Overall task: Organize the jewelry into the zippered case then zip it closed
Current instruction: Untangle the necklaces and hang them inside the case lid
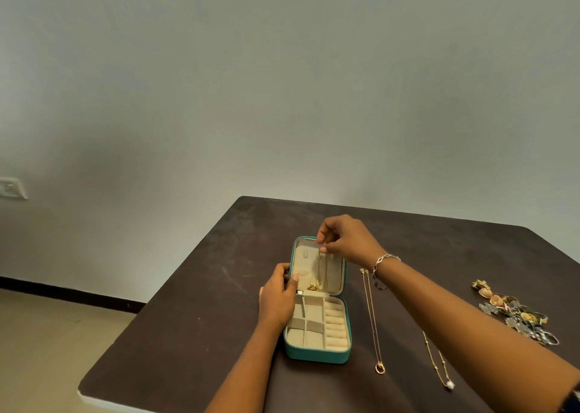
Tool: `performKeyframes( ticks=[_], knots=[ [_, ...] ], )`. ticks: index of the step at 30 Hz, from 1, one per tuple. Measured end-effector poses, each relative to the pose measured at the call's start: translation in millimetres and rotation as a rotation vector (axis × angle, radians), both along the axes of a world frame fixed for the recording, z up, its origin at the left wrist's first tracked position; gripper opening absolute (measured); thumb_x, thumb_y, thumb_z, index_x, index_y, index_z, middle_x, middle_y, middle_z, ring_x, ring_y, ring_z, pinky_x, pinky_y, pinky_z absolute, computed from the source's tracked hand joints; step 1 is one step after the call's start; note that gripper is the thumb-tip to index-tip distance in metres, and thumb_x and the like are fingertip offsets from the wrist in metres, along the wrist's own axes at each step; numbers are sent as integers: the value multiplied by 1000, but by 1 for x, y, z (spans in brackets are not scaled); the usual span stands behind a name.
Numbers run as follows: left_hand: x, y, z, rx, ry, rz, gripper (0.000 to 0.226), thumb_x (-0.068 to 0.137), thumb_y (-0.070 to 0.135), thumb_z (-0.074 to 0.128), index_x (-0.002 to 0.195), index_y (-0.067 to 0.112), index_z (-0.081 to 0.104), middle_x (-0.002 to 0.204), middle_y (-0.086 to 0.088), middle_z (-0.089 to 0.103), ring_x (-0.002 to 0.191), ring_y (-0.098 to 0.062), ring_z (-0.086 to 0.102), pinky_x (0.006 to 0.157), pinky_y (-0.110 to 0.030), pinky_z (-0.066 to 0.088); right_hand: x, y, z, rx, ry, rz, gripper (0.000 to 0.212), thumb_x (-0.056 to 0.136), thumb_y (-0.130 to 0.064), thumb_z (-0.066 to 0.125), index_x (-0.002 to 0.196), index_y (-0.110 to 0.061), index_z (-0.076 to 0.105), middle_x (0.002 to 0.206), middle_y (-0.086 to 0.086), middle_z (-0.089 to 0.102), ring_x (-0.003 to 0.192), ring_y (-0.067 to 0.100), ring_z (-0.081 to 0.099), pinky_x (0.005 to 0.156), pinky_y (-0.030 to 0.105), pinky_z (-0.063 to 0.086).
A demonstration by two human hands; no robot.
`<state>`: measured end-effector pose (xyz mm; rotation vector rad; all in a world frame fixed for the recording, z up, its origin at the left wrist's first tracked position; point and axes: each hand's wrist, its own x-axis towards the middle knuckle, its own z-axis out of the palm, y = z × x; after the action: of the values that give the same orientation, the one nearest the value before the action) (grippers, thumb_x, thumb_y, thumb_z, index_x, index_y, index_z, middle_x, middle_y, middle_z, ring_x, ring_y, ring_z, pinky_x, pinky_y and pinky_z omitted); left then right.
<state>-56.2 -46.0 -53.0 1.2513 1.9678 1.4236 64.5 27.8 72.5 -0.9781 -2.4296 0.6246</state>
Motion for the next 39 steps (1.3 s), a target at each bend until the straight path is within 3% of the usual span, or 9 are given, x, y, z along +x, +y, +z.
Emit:
performKeyframes(
  ticks=[6, 9, 13, 17, 23, 30, 33, 36, 39],
  knots=[
    [-2, 2, -5, 23, 16, -6, 12, 93, 27, 48, 104, 32, 50, 92, 12, 65, 88, -11, 62, 90, -47, 46, -4, 13, -20, 300, -11, -4, 13, 81, -5, 60, 83, -15, 67, 84, -2, 67, 76, 8, 55, 66, 14, 38],
    [-3, 3, -7, 13, 20, -8, 10, 93, 28, 47, 101, 34, 49, 92, 12, 65, 88, -11, 62, 89, -46, 46, -5, 16, -30, 454, -32, 20, 12, 83, -6, 57, 87, -12, 66, 86, 2, 67, 83, 17, 56, 70, 24, 41],
    [-2, 2, -6, 10, 15, -11, 11, 94, 27, 47, 101, 35, 49, 89, 13, 65, 86, -9, 62, 89, -44, 47, -7, 20, -42, 776, -14, 83, 18, 61, -4, 75, 67, -15, 62, 63, -1, 63, 57, 18, 57, 48, 24, 42],
    [-2, 1, -4, 20, 21, -20, 14, 94, 26, 46, 106, 32, 50, 91, 12, 65, 87, -7, 61, 89, -42, 47, -4, 20, -50, 951, -83, 136, 30, 47, -17, 88, 68, -16, 66, 66, -1, 65, 58, 13, 58, 48, 20, 47],
    [-2, 0, -4, 23, 24, -28, 16, 93, 25, 47, 104, 37, 48, 92, 16, 64, 88, -4, 61, 89, -41, 48, 0, 24, -57, 1149, -103, 166, 27, 54, -24, 86, 73, -12, 70, 71, 1, 67, 62, 14, 60, 51, 23, 48],
    [-2, 0, -3, 36, 17, -31, 17, 93, 26, 48, 104, 39, 49, 92, 16, 65, 88, -5, 61, 88, -41, 48, -3, 26, -63, 1076, -51, 126, 32, 49, -23, 88, 73, -13, 70, 75, 2, 67, 67, 16, 61, 53, 23, 48],
    [-2, 0, -3, 38, 8, -30, 18, 93, 27, 48, 103, 41, 49, 92, 16, 66, 89, -6, 62, 88, -42, 48, -4, 22, -62, 947, 6, 68, 32, 47, -20, 89, 69, -11, 68, 74, 4, 64, 67, 16, 59, 51, 20, 47],
    [-1, -1, -3, 34, 11, -31, 19, 93, 27, 48, 104, 42, 48, 95, 17, 65, 91, -5, 61, 89, -42, 48, -7, 25, -60, 733, 121, -47, 24, 56, -12, 85, 68, -11, 65, 75, 1, 57, 66, 10, 49, 52, 10, 35],
    [-1, -1, -2, 36, 10, -34, 19, 93, 27, 48, 105, 42, 48, 98, 16, 65, 93, -6, 61, 90, -43, 47, -7, 29, -59, 696, 129, -29, 21, 57, -5, 83, 66, -13, 65, 74, 2, 55, 65, 11, 47, 49, 14, 36]
  ],
)
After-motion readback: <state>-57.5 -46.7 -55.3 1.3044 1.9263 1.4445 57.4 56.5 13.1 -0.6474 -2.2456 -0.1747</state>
